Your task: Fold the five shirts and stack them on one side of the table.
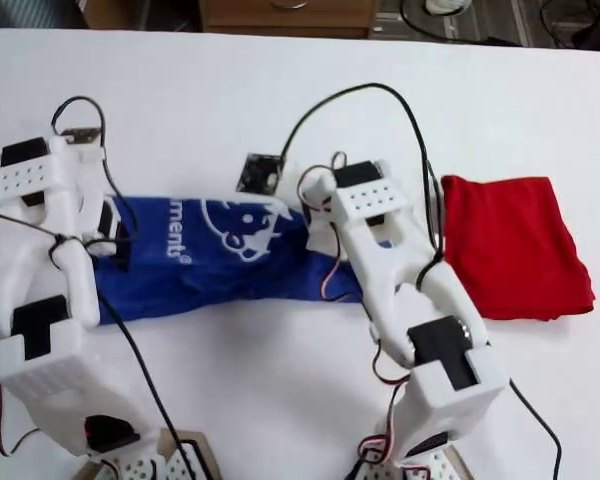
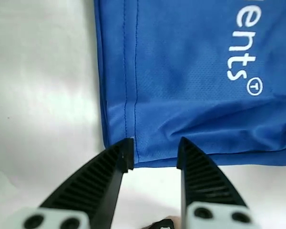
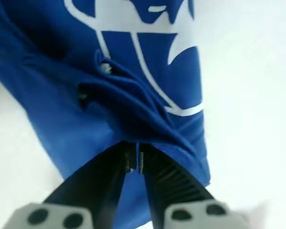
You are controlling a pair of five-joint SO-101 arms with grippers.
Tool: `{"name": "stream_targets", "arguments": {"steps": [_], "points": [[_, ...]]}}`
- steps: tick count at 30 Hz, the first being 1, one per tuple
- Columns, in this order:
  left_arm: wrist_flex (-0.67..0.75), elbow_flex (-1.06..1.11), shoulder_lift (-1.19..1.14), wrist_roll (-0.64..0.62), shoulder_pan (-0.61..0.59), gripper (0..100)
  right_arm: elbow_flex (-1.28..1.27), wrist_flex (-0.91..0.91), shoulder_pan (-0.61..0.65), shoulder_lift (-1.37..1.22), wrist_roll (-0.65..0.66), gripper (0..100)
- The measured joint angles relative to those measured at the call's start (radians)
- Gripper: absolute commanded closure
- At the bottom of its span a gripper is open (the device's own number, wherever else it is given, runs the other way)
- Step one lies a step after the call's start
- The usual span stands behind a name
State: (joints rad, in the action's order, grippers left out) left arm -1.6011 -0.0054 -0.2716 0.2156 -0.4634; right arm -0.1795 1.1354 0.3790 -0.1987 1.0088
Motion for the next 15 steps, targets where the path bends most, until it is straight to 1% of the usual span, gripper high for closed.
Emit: {"name": "stream_targets", "arguments": {"steps": [6,15], "points": [[0.000,0.000,0.000,0.000,0.000,82,0.003,-0.123,-0.015,-0.081,-0.005,97.6],[0.000,0.000,0.000,0.000,0.000,82,0.046,-0.144,-0.018,-0.098,-0.201,97.6]]}}
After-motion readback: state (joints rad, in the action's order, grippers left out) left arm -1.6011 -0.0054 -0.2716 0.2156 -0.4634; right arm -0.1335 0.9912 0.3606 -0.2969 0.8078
